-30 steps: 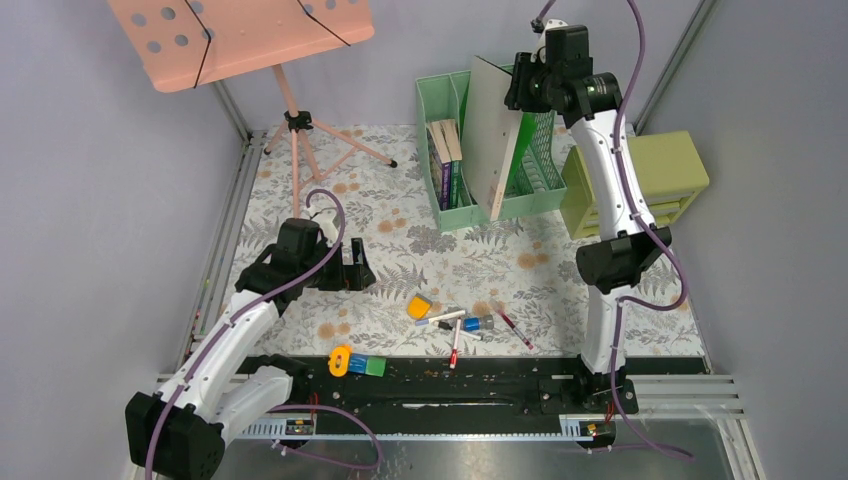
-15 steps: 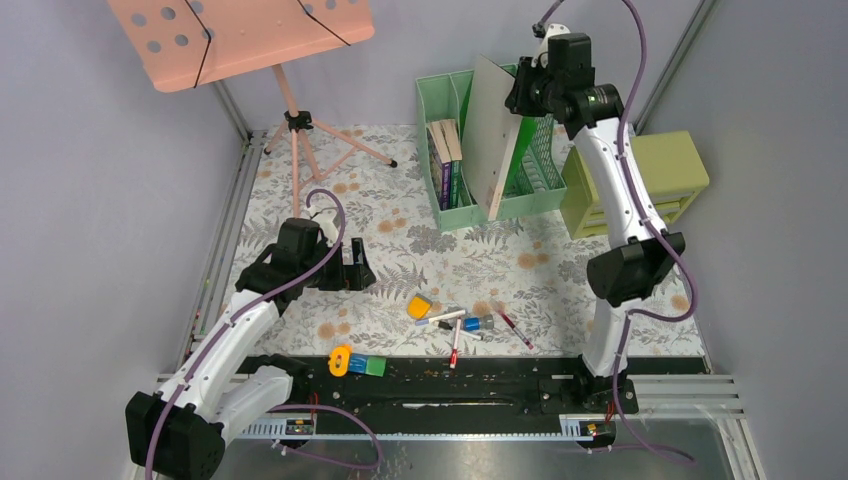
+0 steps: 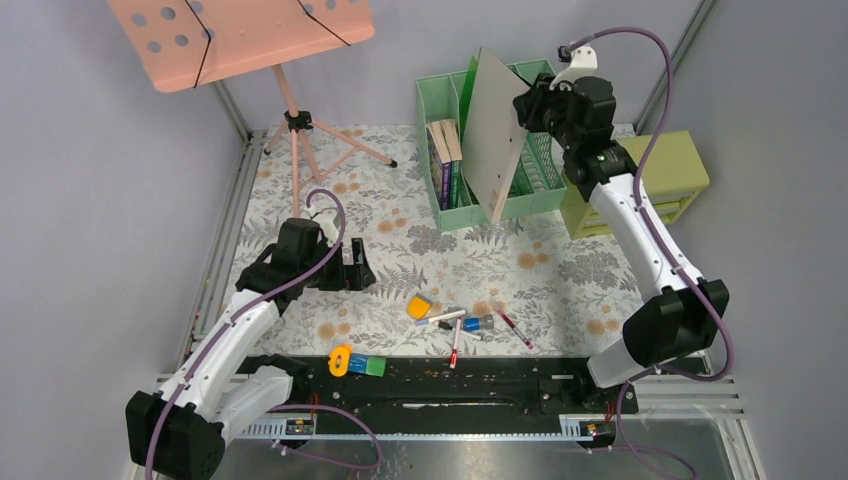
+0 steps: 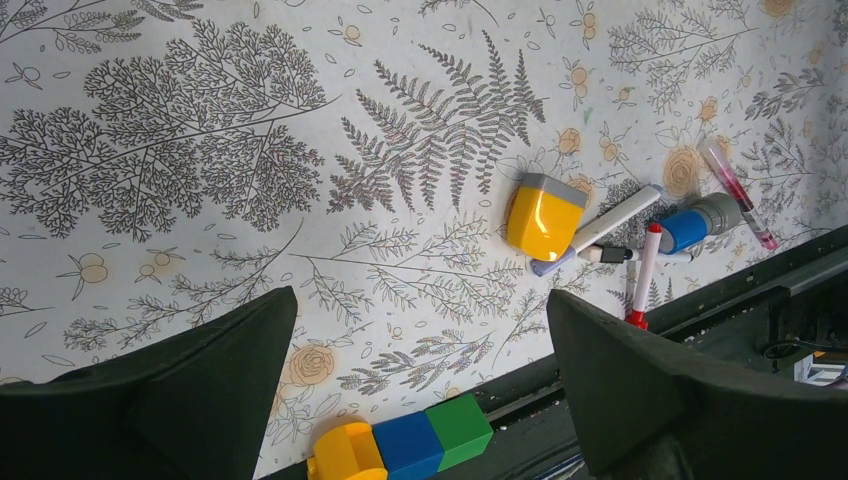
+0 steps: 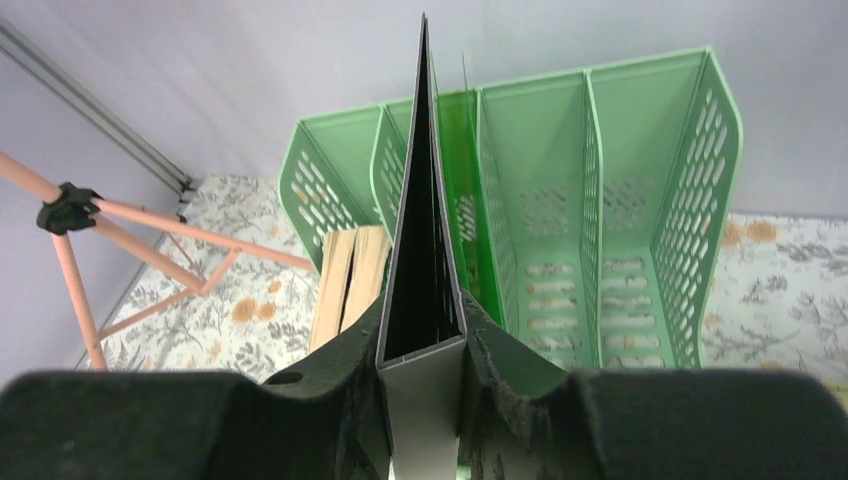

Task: Organize the desk
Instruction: Place the folder in the storage box.

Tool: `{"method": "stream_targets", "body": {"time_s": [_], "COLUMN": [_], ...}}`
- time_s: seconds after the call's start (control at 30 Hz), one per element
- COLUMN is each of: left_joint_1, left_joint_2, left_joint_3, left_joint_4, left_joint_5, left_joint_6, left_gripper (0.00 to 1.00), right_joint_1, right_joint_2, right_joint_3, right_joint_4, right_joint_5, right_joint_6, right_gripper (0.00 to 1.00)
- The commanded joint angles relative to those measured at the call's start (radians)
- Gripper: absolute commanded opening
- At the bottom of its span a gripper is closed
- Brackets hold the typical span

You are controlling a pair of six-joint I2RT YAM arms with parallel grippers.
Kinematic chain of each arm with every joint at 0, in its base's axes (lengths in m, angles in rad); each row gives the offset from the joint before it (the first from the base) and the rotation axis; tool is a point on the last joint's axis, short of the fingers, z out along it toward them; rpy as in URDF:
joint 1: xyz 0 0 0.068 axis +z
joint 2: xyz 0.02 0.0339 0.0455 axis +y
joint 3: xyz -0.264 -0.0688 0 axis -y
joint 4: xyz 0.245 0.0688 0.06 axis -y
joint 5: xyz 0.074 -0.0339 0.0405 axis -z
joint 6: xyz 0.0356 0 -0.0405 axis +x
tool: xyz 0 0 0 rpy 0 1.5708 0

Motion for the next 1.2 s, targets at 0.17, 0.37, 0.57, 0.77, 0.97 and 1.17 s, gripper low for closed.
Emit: {"method": "stream_targets", "body": {"time_s": [0.17,0.37,0.57,0.77,0.97,1.17], "left_joint_1": [-0.005,-0.004,-0.006,-0.006,-0.005,-0.006], "left_joint_2": [0.007,0.01,0.018,0.027,0.034,0.042], "left_joint_3": [0.01,0.012,0.012,0.012,0.013,0.015], "left_joint_4": [0.033,0.034,0.034,0.034,0.03,0.028], "left_joint_5": [-0.017,-0.016,-0.016,-0.016,-0.017,-0.016], "left_joint_6": [0.014,0.014,0.015,0.015,0.015,0.016], "left_gripper": [0.99,0.99,0.99,0.99,0.99,0.99], "right_joint_1": [-0.001,0.009,0.021,0.042,0.058,0.07], "right_joint_2": [-0.067,-0.058,-0.041,-0.016,-0.006,0.028], "right_joint_3": [-0.059,-0.114,-0.193,-0.26,-0.296,-0.303], "right_joint_4": [0.415,0.539,0.673,0.785,0.868,0.918], "right_joint_5": [0.006,0.048,0.103,0.156,0.229,0.222], "right_joint_6": [0.021,0.01,0.005,-0.016,-0.048,-0.069], "right_gripper": [0.0,0.0,0.0,0.0,0.0,0.0]}}
